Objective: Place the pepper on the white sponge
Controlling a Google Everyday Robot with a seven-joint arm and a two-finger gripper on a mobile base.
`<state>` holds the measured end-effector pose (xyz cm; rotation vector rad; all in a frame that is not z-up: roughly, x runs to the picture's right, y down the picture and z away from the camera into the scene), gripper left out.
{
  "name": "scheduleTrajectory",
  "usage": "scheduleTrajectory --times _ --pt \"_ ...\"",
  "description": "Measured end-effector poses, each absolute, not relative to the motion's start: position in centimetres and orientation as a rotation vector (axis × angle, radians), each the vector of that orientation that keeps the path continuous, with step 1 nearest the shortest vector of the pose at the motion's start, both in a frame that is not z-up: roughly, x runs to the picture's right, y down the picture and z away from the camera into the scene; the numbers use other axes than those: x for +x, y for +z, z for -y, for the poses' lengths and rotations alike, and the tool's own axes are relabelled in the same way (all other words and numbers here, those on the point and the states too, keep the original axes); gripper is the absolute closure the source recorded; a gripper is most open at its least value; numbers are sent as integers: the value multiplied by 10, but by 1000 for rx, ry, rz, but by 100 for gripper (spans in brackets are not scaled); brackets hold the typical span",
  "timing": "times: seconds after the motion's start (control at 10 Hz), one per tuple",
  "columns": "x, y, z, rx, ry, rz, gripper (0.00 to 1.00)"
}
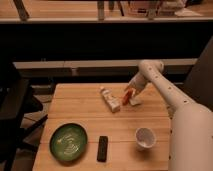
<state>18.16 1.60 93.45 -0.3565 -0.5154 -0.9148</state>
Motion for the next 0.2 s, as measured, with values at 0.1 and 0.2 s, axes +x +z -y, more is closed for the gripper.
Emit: scheduleTrajectory --times 0.1,0.2 --pt "182 935 -16 -356 -914 516 53" --pt "182 935 -16 -355 -913 516 50"
